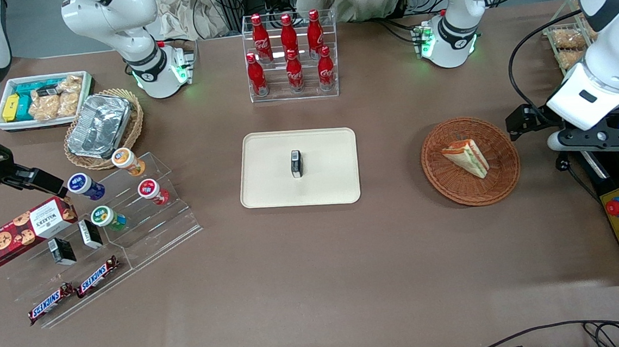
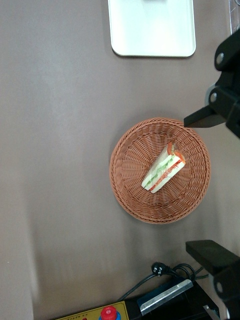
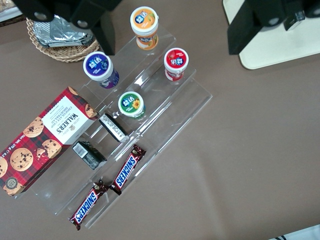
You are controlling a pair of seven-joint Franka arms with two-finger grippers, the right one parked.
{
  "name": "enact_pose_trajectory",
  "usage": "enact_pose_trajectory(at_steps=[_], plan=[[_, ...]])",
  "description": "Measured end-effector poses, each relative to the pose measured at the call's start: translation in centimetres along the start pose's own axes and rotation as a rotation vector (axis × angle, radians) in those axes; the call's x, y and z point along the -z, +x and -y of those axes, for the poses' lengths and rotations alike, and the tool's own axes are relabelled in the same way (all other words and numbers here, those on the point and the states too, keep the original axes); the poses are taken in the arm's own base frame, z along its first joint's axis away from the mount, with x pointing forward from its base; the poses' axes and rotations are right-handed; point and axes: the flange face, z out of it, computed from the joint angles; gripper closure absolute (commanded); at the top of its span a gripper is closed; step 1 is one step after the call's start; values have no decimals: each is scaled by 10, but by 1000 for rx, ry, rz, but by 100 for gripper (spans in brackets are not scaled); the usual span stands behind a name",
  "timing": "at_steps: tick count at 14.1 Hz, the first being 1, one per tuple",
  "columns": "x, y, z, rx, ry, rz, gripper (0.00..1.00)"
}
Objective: Place sandwich from basket to tray
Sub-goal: 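Lower the open left gripper over the sandwich in the wicker basket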
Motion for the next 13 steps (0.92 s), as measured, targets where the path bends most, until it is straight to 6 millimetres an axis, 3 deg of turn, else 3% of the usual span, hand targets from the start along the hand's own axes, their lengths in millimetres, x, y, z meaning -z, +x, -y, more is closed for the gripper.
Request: enact_pose_trajectory(at_steps=[5, 8, 11, 13], plan=[[-1, 0, 2, 3, 2, 5, 0], [-18, -9, 7, 15, 6, 47, 0], [-39, -35, 21, 44, 16, 57, 0], [-67, -62, 25, 70, 27, 4, 0]])
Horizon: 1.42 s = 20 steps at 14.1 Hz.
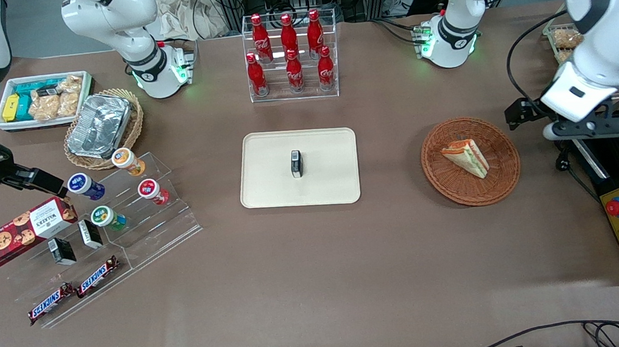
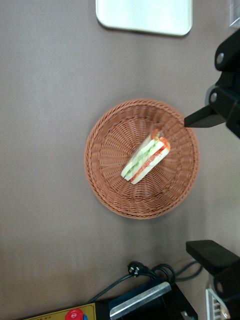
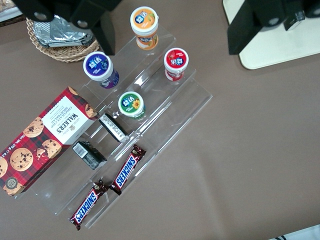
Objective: Place sandwich from basket to tray
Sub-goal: 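Lower the open left gripper over the sandwich in the wicker basket, then close the left gripper on the wrapped sandwich's end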
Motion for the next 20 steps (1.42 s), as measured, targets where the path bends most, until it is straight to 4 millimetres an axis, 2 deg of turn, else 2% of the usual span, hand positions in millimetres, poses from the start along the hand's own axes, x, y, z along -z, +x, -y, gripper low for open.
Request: enact_pose_trajectory(at_steps=[3, 5, 8, 13, 16, 20], plan=[[-52, -41, 2, 143, 9, -37, 0], [-77, -55, 2, 280, 21, -18, 0], [-105, -62, 0, 410, 25, -40, 0], [-171, -77, -2, 518, 1, -72, 0], [-199, -73, -8, 601, -11, -64, 0], [-228, -69, -28, 667, -17, -52, 0]])
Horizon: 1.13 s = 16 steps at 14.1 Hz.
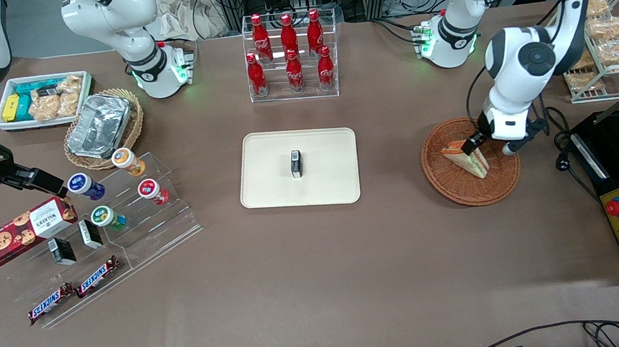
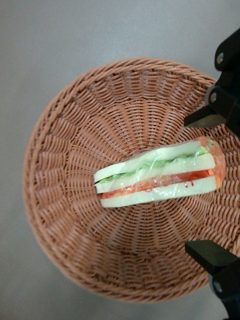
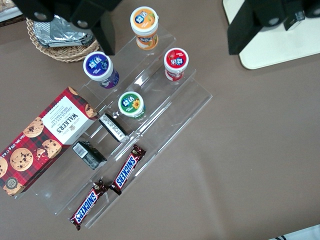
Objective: Place sandwich from basket to tray
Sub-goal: 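Close the left gripper on the wrapped sandwich's end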
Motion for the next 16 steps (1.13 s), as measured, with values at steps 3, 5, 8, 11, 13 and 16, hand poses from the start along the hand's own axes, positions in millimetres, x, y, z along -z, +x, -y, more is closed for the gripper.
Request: enact_pose_trajectory(at_steps=[3, 5, 8, 11, 13, 16], plan=[[-17, -5, -1, -1, 40, -21, 0], [-29, -10, 0, -1, 65, -44, 0], [-38, -13, 0, 23, 85, -57, 31], [-36, -12, -1, 51, 79, -64, 45], [-36, -11, -2, 55, 76, -67, 58], [-33, -10, -4, 71, 69, -74, 89]])
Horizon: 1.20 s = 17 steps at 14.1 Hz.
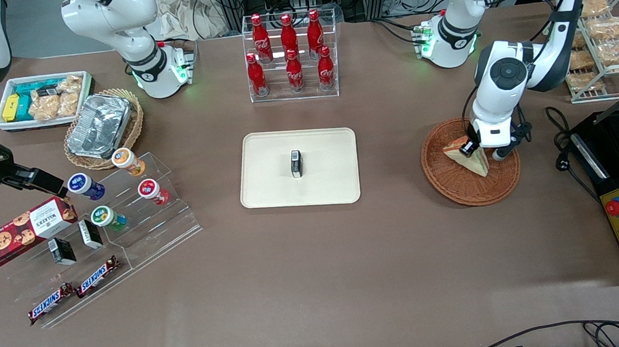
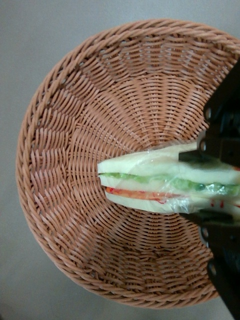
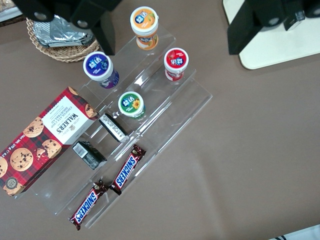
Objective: Place sandwich from basket to tray
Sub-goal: 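Close the left gripper on the wrapped sandwich's end, then lift the sandwich out of the basket with the left gripper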
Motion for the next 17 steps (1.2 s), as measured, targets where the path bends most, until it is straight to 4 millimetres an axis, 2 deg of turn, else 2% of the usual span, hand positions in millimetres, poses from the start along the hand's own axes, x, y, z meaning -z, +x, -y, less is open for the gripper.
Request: enact_pose_trajectory(at_steps=[1, 2, 4, 6, 8, 11, 13, 17], plan=[[1, 1, -1, 4, -3, -3, 98], [4, 3, -2, 7, -7, -8, 100], [12, 7, -7, 4, -1, -17, 100], [32, 11, -20, -15, 47, -17, 100], [73, 17, -43, -45, 116, -23, 100], [167, 36, -75, -99, 171, -30, 100], [218, 48, -83, -151, 153, -2, 100], [268, 57, -81, -250, 137, 65, 100]])
